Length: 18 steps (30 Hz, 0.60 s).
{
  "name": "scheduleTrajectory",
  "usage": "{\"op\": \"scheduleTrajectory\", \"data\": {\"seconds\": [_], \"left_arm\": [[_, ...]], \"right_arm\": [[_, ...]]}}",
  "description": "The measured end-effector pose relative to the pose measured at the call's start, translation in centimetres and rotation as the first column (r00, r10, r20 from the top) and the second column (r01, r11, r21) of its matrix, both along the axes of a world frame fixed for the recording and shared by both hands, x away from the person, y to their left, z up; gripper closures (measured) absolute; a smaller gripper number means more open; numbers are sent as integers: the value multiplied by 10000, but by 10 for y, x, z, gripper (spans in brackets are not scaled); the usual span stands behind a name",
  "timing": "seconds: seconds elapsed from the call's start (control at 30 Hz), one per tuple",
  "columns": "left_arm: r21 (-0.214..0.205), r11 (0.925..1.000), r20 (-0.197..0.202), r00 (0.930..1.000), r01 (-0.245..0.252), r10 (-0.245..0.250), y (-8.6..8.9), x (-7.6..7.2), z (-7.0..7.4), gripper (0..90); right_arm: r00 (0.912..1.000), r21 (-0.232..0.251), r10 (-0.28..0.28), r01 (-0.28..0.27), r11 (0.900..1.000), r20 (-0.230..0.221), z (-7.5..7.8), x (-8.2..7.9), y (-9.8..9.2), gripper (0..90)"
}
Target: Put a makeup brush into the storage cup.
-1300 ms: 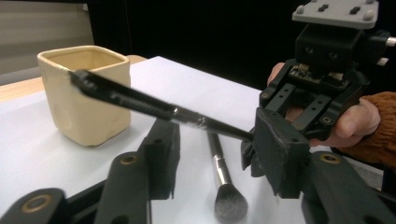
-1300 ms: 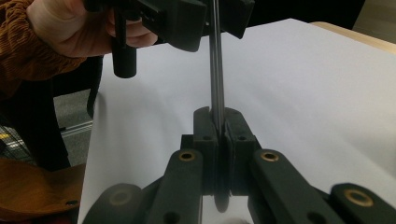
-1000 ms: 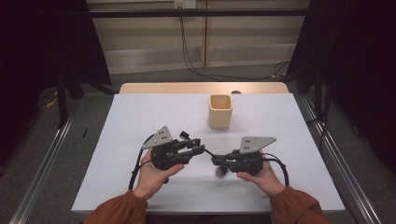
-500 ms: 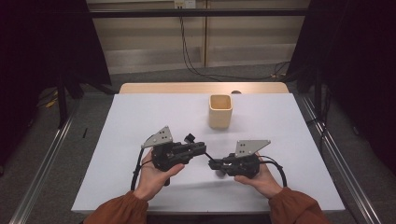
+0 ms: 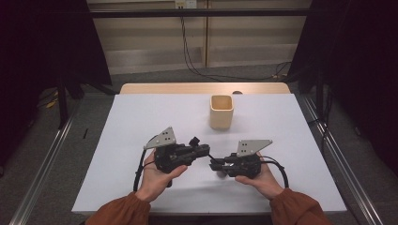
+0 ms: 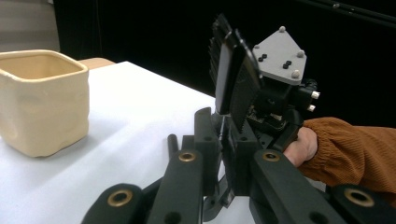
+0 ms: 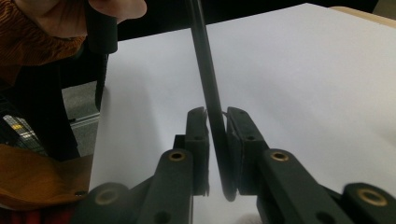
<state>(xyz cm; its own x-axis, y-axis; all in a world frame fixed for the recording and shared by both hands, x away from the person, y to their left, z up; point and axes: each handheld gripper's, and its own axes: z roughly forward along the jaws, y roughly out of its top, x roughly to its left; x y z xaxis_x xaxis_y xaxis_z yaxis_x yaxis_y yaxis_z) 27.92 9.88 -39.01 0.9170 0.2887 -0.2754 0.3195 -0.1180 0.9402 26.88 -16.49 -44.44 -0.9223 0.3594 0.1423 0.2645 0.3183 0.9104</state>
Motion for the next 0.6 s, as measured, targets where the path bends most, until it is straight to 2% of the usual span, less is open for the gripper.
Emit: {"op": "scheduleTrajectory", "data": {"seconds": [0.2,0.27,0.37,0.4,0.5,0.57,0.6], "left_arm": [[-43,10000,-8,10000,-75,75,2,1,1,854],[15,9998,5,9998,-182,182,3,2,1,854],[-50,9995,-47,9995,-309,309,8,5,2,854],[-75,9993,-74,9993,-358,357,9,5,3,854],[22,9989,-14,9989,-465,465,14,7,5,854],[124,9985,-14,9986,-529,529,16,8,7,854],[13,9984,-88,9984,-562,562,17,9,7,854]], "right_arm": [[10000,79,20,-20,10000,-88,1,-1,0,685],[9999,70,-21,22,10000,-121,1,0,0,610],[9998,86,-74,76,9999,-190,1,0,-1,581],[9997,91,-80,82,9999,-233,1,0,-2,535],[9993,113,-183,187,9998,-314,2,0,-3,486],[9988,126,-219,225,9997,-442,2,1,-4,422],[9980,150,-266,275,9995,-575,2,1,-5,387]]}}
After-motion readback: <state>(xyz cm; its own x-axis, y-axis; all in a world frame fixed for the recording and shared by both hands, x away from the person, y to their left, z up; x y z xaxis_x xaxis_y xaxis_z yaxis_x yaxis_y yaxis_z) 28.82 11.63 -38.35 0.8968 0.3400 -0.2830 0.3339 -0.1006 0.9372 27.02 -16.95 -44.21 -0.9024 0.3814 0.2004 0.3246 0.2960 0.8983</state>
